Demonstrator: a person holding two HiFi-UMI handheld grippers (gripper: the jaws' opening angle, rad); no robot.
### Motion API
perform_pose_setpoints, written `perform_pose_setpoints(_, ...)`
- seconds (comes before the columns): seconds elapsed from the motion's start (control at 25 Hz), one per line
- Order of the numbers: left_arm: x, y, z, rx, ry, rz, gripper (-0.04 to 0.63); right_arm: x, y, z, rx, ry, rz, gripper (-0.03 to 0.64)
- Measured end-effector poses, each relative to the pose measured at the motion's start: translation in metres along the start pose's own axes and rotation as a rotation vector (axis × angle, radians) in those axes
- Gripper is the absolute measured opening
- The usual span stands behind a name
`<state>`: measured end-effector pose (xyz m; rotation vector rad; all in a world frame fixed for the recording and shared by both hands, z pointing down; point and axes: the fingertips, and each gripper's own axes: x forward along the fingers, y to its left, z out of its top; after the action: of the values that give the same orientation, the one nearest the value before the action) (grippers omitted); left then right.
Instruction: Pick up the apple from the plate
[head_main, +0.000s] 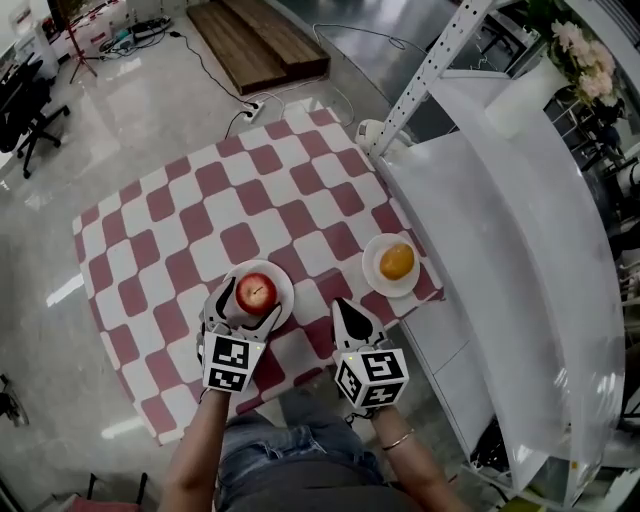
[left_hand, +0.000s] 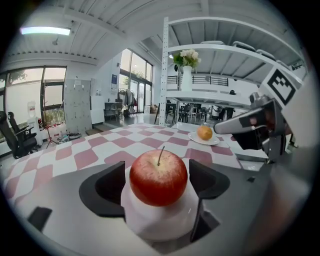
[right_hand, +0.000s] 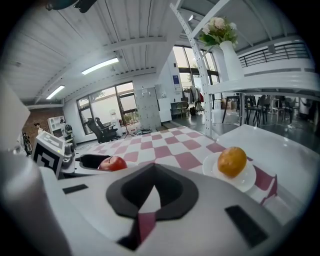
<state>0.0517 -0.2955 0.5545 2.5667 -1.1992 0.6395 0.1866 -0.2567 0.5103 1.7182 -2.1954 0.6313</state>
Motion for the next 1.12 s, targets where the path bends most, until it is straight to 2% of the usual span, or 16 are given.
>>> perform_pose_setpoints(0.16,0.011,-0.002,-0.005,-0.009,0.029,0.011,0.388,0.006,-0.006,0.003,-0.001,0.003,0.018,0.009)
perform_pose_setpoints(0.76,0.023,0.004,-0.003,-0.025,0.042,0.068,0.387,0.026,-0.013,0.002,-0.007,0.039,0.074,0.009)
perform_pose_setpoints(1.12,0.015,0.010,0.027,-0.033,-0.025,0.097,0.387,0.028,-0.008,0.010,-0.023,0.028,0.106,0.009)
